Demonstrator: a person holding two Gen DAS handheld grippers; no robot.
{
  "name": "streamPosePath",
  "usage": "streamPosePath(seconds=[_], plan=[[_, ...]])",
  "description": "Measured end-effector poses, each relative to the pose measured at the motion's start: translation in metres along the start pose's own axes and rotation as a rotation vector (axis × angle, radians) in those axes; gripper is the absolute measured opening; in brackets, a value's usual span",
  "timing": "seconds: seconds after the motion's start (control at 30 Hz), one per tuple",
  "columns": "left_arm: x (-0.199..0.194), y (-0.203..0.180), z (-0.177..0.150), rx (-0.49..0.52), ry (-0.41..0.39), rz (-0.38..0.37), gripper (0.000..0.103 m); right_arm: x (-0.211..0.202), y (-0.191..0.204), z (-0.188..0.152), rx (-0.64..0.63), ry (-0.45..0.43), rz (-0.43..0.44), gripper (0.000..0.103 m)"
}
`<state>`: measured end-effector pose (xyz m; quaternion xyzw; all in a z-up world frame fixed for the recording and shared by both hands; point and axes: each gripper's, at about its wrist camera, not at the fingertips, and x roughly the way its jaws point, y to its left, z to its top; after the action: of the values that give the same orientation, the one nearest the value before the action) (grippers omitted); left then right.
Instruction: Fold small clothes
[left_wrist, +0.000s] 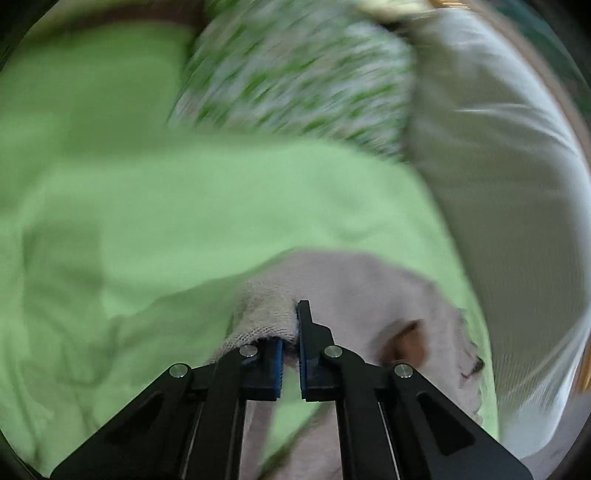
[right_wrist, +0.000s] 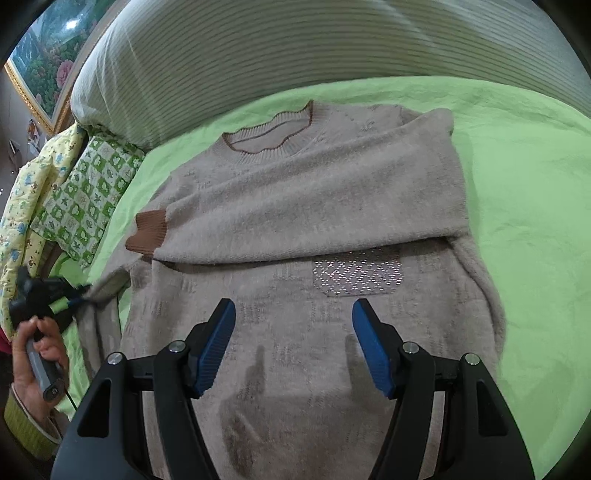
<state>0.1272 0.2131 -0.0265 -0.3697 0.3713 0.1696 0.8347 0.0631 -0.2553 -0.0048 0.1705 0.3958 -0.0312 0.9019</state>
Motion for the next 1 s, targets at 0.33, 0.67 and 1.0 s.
streamPosePath(seconds=[0.33, 0.67, 1.0], plan=[[-0.038, -0.241, -0.144, 1.008, -0.096, -0.26, 0.012, -0.024, -0.061, 0.011, 0.173, -0.076, -0.092, 0.067], [0.025, -0.172, -0.186, 1.056, 0.095, -0.005, 0.036, -0.027, -0.088, 0.041, 0.195, -0.088, -0.096, 0.067], [0.072, -0.134, -0.138, 1.031, 0.077, 0.25, 0.042, 0.03, -0.04, 0.131, 0.167, -0.11, 0.034, 0.067]])
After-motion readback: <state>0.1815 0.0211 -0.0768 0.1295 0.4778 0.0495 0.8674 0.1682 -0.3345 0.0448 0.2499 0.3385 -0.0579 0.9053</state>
